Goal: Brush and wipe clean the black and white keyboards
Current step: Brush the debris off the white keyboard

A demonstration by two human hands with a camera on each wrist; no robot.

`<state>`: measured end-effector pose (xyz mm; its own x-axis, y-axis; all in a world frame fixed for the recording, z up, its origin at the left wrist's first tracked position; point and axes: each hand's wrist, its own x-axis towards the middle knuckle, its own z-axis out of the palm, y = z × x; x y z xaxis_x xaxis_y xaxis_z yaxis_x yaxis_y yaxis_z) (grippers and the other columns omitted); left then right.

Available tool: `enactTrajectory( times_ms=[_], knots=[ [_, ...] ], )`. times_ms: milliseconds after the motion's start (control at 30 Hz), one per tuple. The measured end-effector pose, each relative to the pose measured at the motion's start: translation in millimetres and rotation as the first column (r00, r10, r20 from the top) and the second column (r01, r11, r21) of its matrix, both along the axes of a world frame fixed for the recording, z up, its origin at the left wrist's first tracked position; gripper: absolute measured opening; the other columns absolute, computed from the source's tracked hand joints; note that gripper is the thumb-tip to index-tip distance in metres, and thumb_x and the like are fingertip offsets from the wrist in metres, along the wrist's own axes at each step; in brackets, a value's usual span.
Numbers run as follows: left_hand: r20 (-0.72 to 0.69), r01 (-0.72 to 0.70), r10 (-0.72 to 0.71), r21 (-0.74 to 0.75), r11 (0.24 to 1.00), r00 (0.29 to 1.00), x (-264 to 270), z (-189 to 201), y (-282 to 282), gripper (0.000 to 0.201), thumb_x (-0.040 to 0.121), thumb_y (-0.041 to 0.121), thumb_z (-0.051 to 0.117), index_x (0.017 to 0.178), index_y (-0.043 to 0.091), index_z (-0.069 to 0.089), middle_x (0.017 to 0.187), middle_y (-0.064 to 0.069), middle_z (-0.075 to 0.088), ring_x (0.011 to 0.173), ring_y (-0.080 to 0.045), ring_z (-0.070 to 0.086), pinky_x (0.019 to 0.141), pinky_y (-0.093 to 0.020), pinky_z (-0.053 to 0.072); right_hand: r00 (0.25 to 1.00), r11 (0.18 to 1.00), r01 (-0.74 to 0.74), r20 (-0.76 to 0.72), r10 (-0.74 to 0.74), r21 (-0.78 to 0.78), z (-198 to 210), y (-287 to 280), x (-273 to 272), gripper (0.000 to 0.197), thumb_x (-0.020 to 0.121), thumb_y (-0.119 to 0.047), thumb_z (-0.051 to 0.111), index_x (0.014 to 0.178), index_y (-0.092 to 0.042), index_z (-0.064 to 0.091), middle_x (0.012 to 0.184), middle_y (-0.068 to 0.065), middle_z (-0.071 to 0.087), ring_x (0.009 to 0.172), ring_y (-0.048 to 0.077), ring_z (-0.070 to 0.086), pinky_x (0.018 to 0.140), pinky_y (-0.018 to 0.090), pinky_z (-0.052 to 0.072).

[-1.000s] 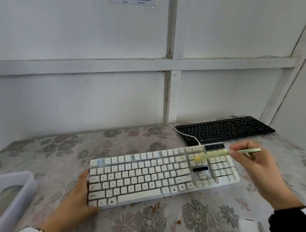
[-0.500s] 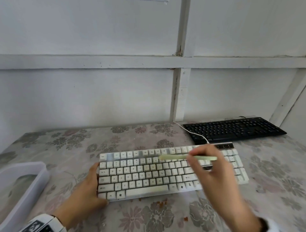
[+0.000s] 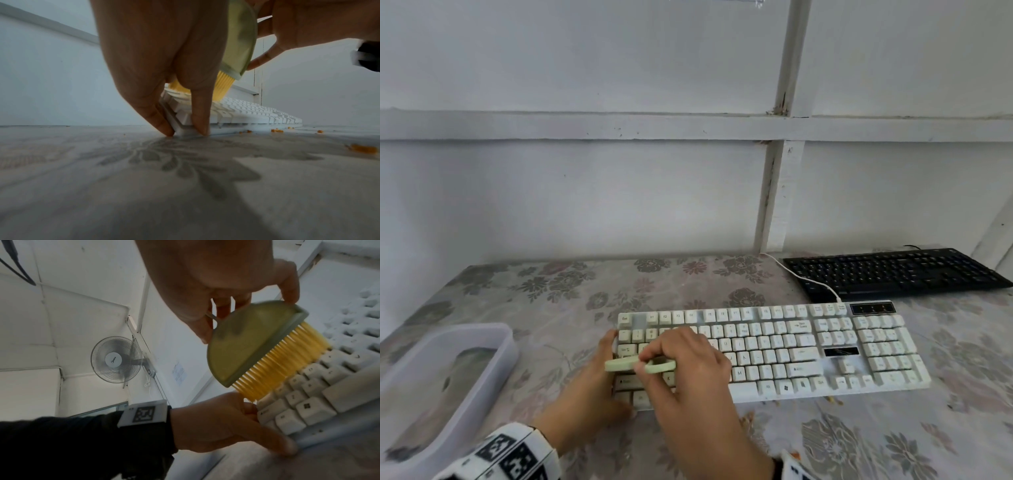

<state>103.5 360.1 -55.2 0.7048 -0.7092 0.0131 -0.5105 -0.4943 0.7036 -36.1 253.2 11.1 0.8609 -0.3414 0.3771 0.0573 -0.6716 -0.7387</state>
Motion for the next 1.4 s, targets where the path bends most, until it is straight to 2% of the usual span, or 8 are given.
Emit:
enactTrajectory(
  times_ms=[100,267,500,700,867,1067,1233,1400],
  knots=[
    [0.007,0.002,-0.001,-0.022,1.0,1.0,-1,2,0,0.095,0.063,0.011,0.078,0.115,0.053,0.01,0.113,0.03,0.038,0.097,0.002,0.054,0.074,-0.008,0.046,0.997,0.995,0.082,0.005,-0.081,-0.061,-1,4,3,0.02,0.075,-0.046,0.036,0.091,-0.036,0.043,0.094,-0.016,0.057,0.096,0.006,0.053,0.098,0.042,0.029],
    [-0.019,-0.013,0.013,0.011,1.0,1.0,-2,3,1,0.105,0.06,0.022,0.077,0.126,0.046,0.0,0.119,0.014,0.049,0.101,-0.006,0.058,0.086,-0.025,0.051,0.927,0.876,0.374,0.165,-0.338,-0.304,-5,-5,2,0.016,0.064,-0.031,0.049,0.078,-0.036,0.043,0.077,-0.021,0.055,0.07,0.006,0.058,0.071,0.042,0.051],
    [0.022,-0.013,0.012,0.001,1.0,1.0,-4,3,0,0.1,0.066,0.014,0.074,0.123,0.047,-0.001,0.11,0.017,0.048,0.096,-0.008,0.058,0.071,-0.011,0.046,0.937,0.884,0.341,0.198,-0.289,-0.32,1,14,2,0.012,0.07,-0.04,0.046,0.081,-0.038,0.042,0.078,-0.023,0.054,0.072,-0.001,0.057,0.064,0.034,0.049],
    [-0.031,-0.03,0.032,0.066,0.997,0.999,-8,8,1,0.109,0.065,0.02,0.076,0.141,0.03,-0.002,0.123,0.01,0.048,0.106,-0.007,0.054,0.09,-0.021,0.047,0.911,0.867,0.411,0.159,-0.38,-0.282,-8,-8,-5,0.03,0.062,-0.027,0.064,0.081,-0.037,0.042,0.077,-0.022,0.053,0.072,0.002,0.055,0.073,0.043,0.048],
    [-0.041,-0.04,0.044,0.082,0.996,0.998,-9,10,0,0.108,0.065,0.013,0.075,0.141,0.027,-0.001,0.113,0.009,0.05,0.097,-0.01,0.058,0.077,-0.017,0.048,0.982,0.976,0.185,0.058,-0.179,-0.114,-3,3,-9,0.013,0.075,-0.041,0.043,0.088,-0.038,0.044,0.088,-0.02,0.052,0.089,-0.002,0.047,0.094,0.046,0.036],
    [-0.053,-0.02,0.023,0.059,0.998,0.998,-9,11,1,0.105,0.063,0.015,0.076,0.138,0.03,0.004,0.115,0.013,0.051,0.097,-0.005,0.057,0.079,-0.017,0.047,0.916,0.906,0.394,0.146,-0.374,-0.154,-8,-24,-21,0.021,0.07,-0.027,0.058,0.083,-0.037,0.044,0.08,-0.021,0.054,0.08,0.0,0.051,0.084,0.051,0.044],
    [-0.067,-0.031,0.036,0.085,0.996,0.997,-8,9,0,0.109,0.062,0.011,0.077,0.138,0.033,0.001,0.113,0.016,0.049,0.096,-0.004,0.056,0.071,-0.013,0.044,0.967,0.985,0.171,0.186,-0.173,0.029,3,-22,-28,0.008,0.077,-0.04,0.049,0.084,-0.044,0.048,0.088,-0.021,0.054,0.087,0.002,0.053,0.085,0.048,0.046],
    [-0.028,-0.019,0.021,0.056,0.998,0.999,-8,9,1,0.104,0.06,0.011,0.076,0.124,0.047,0.002,0.117,0.012,0.048,0.096,-0.007,0.057,0.07,-0.015,0.046,0.963,0.975,0.218,0.153,-0.221,0.037,-9,-44,-41,0.008,0.077,-0.044,0.049,0.086,-0.044,0.048,0.089,-0.02,0.055,0.088,0.004,0.055,0.083,0.048,0.047]
  ],
)
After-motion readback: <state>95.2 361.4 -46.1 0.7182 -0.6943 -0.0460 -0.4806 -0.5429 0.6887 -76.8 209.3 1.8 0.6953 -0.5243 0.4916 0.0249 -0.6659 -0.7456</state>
